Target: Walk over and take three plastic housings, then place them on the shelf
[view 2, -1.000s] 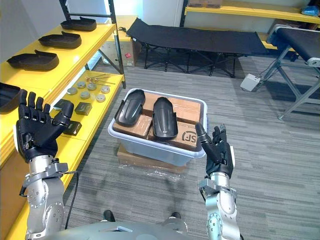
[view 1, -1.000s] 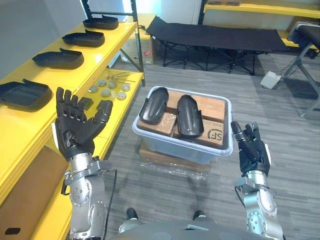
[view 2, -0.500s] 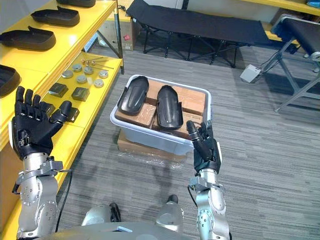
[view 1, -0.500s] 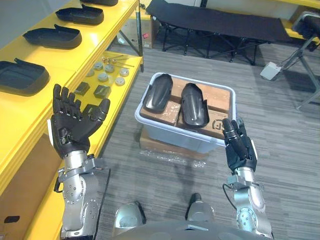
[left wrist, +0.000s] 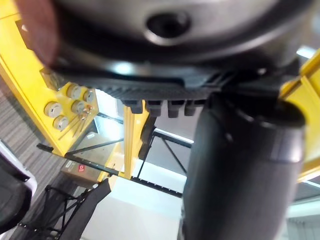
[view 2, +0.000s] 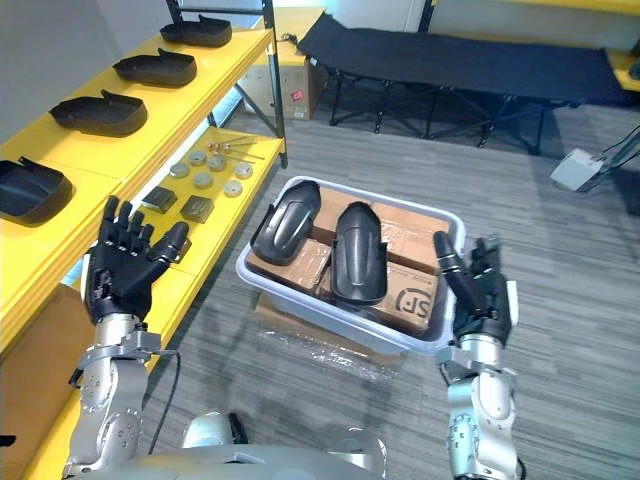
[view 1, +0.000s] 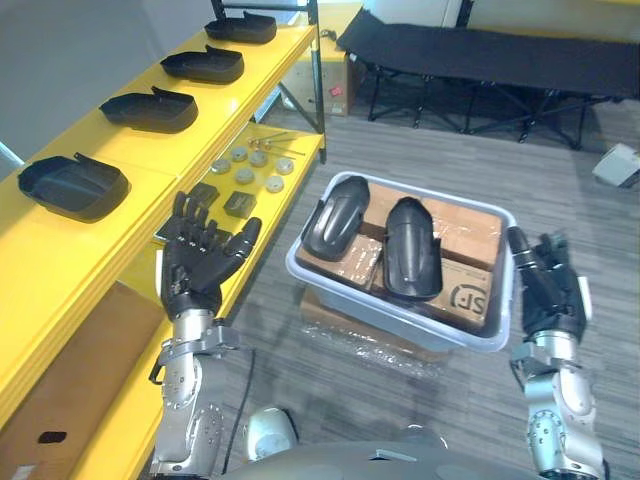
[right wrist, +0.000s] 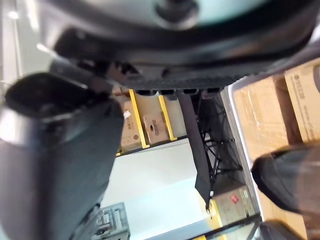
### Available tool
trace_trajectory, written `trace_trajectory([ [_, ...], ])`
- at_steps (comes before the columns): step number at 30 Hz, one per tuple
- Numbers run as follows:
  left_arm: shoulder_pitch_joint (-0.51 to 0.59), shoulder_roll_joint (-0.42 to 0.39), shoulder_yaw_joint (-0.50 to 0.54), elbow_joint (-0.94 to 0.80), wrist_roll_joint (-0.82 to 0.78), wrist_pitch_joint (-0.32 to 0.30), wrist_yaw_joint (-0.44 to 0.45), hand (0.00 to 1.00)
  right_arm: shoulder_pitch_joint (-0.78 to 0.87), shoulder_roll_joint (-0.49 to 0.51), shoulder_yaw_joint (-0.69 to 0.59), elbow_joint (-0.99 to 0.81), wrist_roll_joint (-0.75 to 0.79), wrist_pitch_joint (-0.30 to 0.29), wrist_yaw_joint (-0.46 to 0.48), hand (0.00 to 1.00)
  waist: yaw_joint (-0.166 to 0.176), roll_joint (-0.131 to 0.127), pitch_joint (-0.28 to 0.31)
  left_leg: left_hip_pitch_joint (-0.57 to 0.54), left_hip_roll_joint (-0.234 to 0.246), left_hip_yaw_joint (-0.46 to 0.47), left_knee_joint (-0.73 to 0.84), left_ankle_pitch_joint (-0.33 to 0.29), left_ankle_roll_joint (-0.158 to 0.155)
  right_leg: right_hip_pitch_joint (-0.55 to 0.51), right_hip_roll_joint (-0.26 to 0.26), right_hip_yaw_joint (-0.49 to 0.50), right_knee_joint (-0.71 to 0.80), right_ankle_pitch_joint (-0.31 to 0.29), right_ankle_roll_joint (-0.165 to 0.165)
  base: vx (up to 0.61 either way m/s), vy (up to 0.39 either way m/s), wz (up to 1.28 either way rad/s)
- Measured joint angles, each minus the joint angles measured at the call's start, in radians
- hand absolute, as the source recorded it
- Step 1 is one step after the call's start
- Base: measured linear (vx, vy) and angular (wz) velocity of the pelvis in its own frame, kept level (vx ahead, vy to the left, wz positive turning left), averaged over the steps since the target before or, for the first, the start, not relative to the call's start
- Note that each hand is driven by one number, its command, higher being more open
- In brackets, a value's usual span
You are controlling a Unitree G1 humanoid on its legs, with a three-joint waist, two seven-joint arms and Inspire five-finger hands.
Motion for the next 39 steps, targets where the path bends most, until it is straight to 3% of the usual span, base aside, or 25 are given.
trace_trajectory([
  [1,-0.005,0.003,-0.014,0.004,0.000,0.001,-0.014,1.00,-0.003,0.008,0.003,0.000,-0.012,-0.001,-0.025,1.00,-0.005,-0.008,0.000,0.013,-0.020,0.000,-0.019,-0.018,-0.015,-0.003,-0.016,0.006,0.000,0.008,0.015,0.13,0.231,-0.06],
  [4,-0.028,0.036,-0.018,0.003,0.004,0.007,-0.020,1.00,0.004,0.062,0.024,0.000,-0.039,-0.005,-0.093,1.00,-0.017,-0.076,0.017,0.019,-0.079,0.018,-0.067,-0.010,0.002,-0.028,-0.066,0.020,-0.003,0.038,0.026,0.05,0.180,0.03],
  [7,-0.026,0.041,0.013,0.000,0.004,0.017,-0.010,1.00,0.021,0.109,0.024,-0.001,-0.073,-0.005,-0.163,1.00,-0.017,-0.081,0.016,0.038,-0.093,0.019,-0.090,-0.009,0.011,-0.013,-0.064,0.022,-0.021,0.085,0.020,0.01,0.115,0.04],
  [15,-0.036,0.041,0.039,-0.038,0.003,0.021,0.002,1.00,-0.031,0.087,-0.037,0.069,-0.160,0.062,-0.258,1.00,-0.012,-0.075,0.021,-0.027,-0.089,-0.005,-0.097,0.012,0.014,-0.035,-0.041,0.019,-0.065,0.087,0.021,-0.06,0.013,0.09],
  [22,-0.078,0.042,-0.003,-0.038,0.004,0.033,-0.036,1.00,-0.340,-0.084,-0.061,0.398,-0.193,0.157,-0.356,1.00,0.013,-0.040,0.151,-0.143,-0.064,-0.060,-0.101,0.088,0.011,-0.115,0.003,0.000,-0.069,0.085,0.019,-0.16,-0.020,0.15],
  [27,-0.105,0.079,-0.062,-0.036,0.004,0.035,-0.058,1.00,-0.499,-0.217,-0.059,0.590,-0.191,0.171,-0.346,1.00,0.057,-0.043,0.218,-0.179,-0.058,-0.074,-0.132,0.133,0.020,-0.165,0.013,-0.001,-0.046,0.081,0.008,-0.11,-0.004,0.07],
  [31,-0.123,0.114,-0.097,-0.018,0.005,0.040,-0.085,1.00,-0.644,-0.316,-0.010,0.759,-0.190,0.183,-0.316,1.00,0.070,-0.052,0.245,-0.213,-0.064,-0.094,-0.136,0.156,0.033,-0.188,0.015,-0.016,-0.041,0.087,0.012,-0.03,0.012,0.13],
  [35,-0.170,0.124,-0.133,0.037,0.005,0.040,-0.092,1.00,-0.822,-0.423,0.054,0.990,-0.191,0.207,-0.273,1.00,0.103,-0.037,0.259,-0.246,-0.068,-0.116,-0.127,0.163,0.038,-0.205,0.015,-0.028,-0.033,0.090,0.011,0.00,0.014,0.12],
  [39,-0.191,0.129,-0.160,0.072,0.004,0.040,-0.082,1.00,-0.958,-0.476,0.121,1.086,-0.196,0.215,-0.234,1.00,0.123,-0.019,0.270,-0.268,-0.071,-0.126,-0.125,0.166,0.041,-0.221,0.015,-0.031,-0.031,0.090,0.011,0.00,0.012,0.07],
])
